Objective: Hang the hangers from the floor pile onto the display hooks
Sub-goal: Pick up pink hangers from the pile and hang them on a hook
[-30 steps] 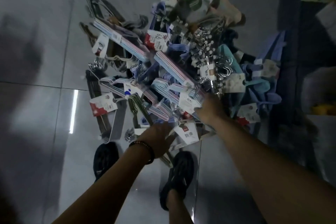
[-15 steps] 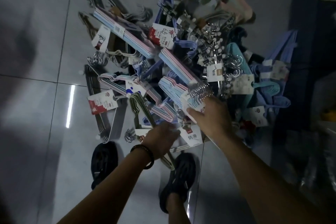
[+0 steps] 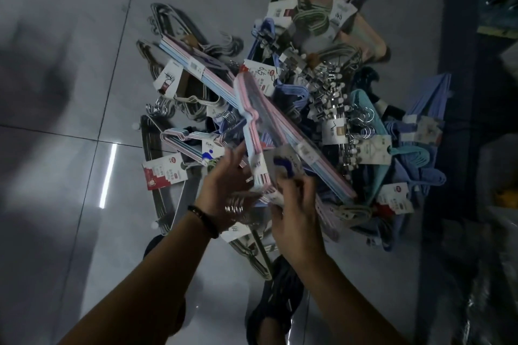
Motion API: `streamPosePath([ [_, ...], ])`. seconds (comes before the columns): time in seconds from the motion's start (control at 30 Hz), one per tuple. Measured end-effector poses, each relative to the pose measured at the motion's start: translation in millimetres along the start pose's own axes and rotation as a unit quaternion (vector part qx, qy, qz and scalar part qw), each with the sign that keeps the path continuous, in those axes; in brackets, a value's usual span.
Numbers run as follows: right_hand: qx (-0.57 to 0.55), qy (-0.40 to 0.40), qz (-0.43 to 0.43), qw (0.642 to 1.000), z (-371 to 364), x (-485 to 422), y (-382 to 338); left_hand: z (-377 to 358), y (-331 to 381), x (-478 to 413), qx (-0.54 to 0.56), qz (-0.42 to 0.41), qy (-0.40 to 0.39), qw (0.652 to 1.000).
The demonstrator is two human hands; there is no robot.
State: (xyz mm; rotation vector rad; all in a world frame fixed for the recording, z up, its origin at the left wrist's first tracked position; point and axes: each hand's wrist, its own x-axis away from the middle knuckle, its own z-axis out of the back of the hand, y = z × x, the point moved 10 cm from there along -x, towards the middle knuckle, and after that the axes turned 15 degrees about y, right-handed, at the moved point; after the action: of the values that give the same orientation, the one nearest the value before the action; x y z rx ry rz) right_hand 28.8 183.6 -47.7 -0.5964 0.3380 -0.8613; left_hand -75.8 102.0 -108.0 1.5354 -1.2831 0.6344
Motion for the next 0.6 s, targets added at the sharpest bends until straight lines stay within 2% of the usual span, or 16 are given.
streamPosePath([
  [0.1, -0.045, 0.084, -0.048, 0.994, 7, -11, 0, 10, -3, -5, 0.042, 0.012, 0.034, 0.998],
  [0.2, -0.05, 0.113, -0.097, 0.988, 0, -13, -8, 15, -29, 9, -0.022, -0.036, 0.072, 0.997],
  [0.27, -0.053, 0.06, -0.087, 0.993, -18, -7, -19, 6, -35, 14, -0.055, -0.051, 0.047, 0.996],
  [0.33, -0.095, -0.04, -0.103, 0.989, -39, 4, -19, 7, -27, -1, -0.1, -0.059, 0.041, 0.992],
  [0.4, -0.149, -0.137, -0.122, 0.972, -50, 13, -15, 21, -17, -22, -0.172, -0.047, 0.089, 0.98],
  [0.47, -0.147, -0.177, -0.089, 0.969, -48, 11, -11, 44, -6, -43, -0.305, -0.074, 0.162, 0.936],
  [0.53, -0.091, -0.117, -0.078, 0.986, -33, -11, 13, 55, 9, -57, -0.398, -0.123, 0.179, 0.891],
  [0.6, -0.013, -0.026, -0.1, 0.995, -15, -42, 53, 58, 26, -61, -0.414, -0.149, 0.168, 0.882],
])
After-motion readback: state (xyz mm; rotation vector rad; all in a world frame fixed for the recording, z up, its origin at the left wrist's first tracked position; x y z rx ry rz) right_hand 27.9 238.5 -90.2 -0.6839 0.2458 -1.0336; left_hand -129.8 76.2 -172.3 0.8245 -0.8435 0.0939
